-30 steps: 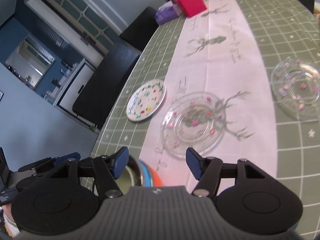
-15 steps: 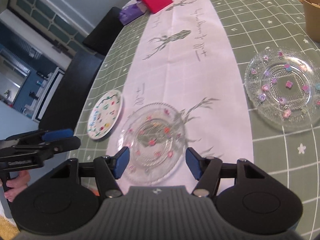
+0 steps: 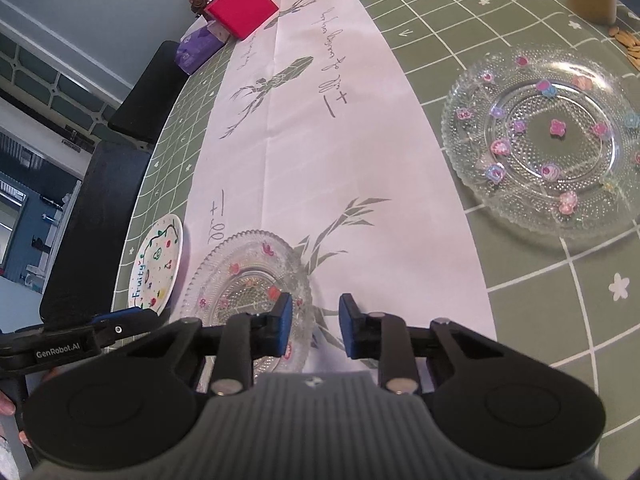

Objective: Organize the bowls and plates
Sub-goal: 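Move both grippers to the rim of the flowered glass plate, then close both grippers on the flowered glass plate rim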

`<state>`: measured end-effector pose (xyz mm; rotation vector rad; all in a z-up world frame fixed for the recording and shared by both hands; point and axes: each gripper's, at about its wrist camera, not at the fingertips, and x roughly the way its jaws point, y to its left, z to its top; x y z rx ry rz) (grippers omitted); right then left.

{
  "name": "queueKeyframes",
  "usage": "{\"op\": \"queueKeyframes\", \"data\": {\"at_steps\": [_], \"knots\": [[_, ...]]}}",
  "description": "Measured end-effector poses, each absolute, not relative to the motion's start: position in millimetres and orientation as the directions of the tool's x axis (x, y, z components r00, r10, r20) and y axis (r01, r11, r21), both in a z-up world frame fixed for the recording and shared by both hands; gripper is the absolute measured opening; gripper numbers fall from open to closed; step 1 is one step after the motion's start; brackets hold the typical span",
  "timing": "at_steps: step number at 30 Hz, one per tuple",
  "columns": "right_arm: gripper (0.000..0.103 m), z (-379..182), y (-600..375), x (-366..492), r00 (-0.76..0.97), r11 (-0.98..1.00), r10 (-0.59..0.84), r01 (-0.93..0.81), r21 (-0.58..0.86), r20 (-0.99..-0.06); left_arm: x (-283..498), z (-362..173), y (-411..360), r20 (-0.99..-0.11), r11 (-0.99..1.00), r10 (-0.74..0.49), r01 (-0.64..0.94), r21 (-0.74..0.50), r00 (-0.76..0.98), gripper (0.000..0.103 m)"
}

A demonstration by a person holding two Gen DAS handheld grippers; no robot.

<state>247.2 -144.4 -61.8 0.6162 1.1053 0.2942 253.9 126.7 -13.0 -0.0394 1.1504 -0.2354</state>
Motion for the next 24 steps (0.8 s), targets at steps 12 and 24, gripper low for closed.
{"op": "queueKeyframes", "data": {"at_steps": [12,24], "knots": [[0.014,-78,-152,246,0.412,0.711,0.591,0.139,0.689,-0.693,266,-41,117,-0.899,0.956,-0.28,0.178,-0.231,0.337,0.025],[0.004,-81,-145,250,0.375,0.714,0.616,0.107,0.692,-0.693,270,-41,125,-0.888,0.941,-0.337,0.148,-0.305,0.313,0.01]]}}
